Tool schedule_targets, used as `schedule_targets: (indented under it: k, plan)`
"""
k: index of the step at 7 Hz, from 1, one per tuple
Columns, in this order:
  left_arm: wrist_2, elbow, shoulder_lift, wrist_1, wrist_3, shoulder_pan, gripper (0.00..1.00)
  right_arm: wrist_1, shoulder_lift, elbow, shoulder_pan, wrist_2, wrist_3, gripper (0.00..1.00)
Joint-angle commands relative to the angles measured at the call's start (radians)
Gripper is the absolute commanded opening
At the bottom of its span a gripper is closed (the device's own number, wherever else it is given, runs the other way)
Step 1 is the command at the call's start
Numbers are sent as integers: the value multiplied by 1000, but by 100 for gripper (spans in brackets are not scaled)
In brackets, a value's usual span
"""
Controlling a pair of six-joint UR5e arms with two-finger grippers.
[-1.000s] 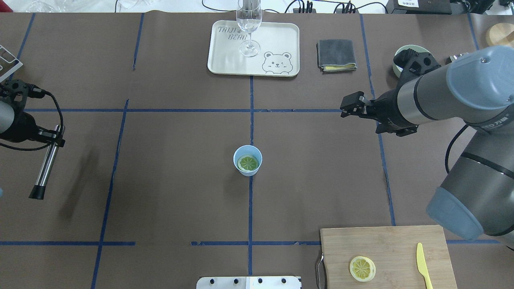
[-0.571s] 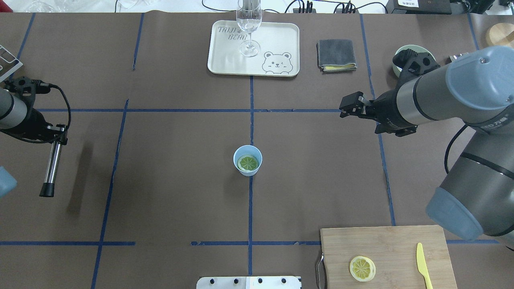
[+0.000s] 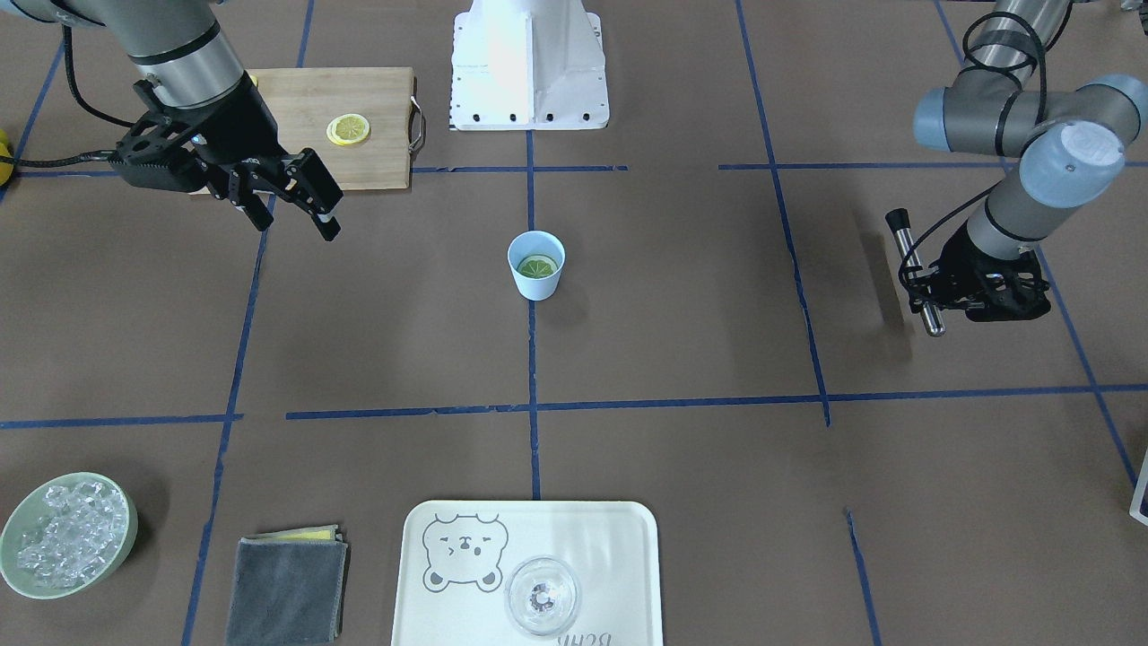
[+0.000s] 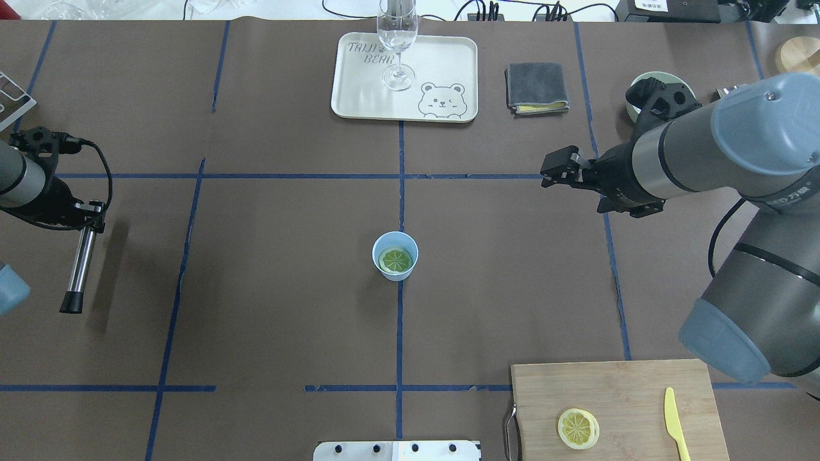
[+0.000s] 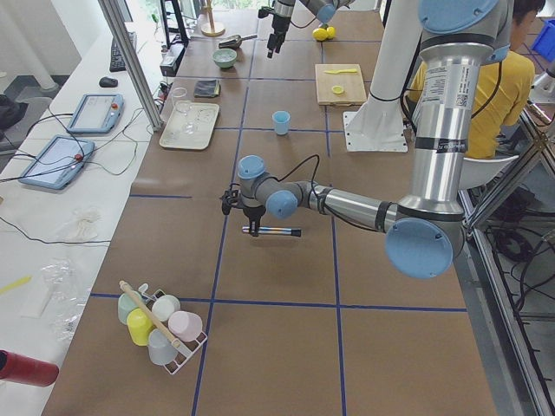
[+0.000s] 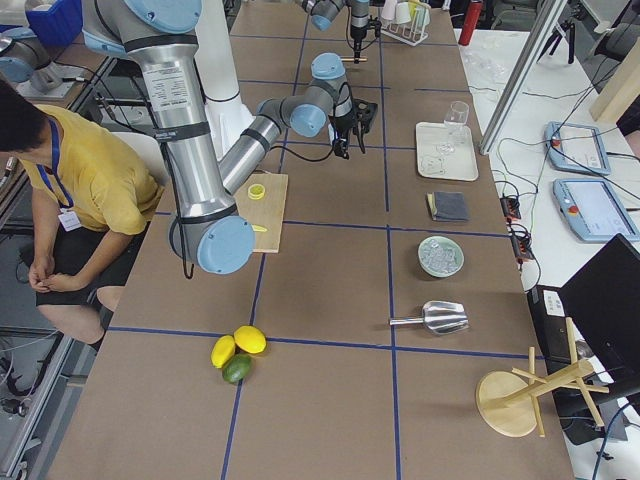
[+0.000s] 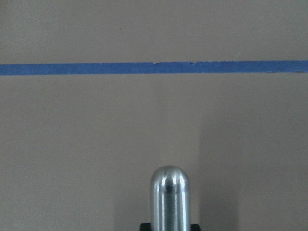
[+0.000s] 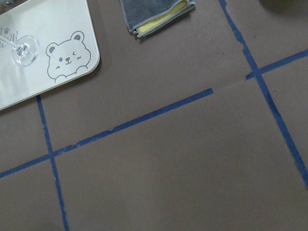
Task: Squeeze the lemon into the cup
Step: 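Lower the muddler onto the table with the left gripper and release it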
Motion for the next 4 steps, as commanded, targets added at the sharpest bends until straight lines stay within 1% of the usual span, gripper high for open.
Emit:
schedule_targets:
  k: [1,2,3,4]
  plan:
    - [0,10,1,-8,5,0,16,-1,1,5,0,-1,0,100]
    - [0,13,1,-9,18,2,46,-1,2,5,0,1,2,100]
    - [0,13,2,-8,75,0,67,-1,2,7,0,1,2,100]
    - [2,8,4,-8,74,-1,85,-1,2,7,0,-1,2,100]
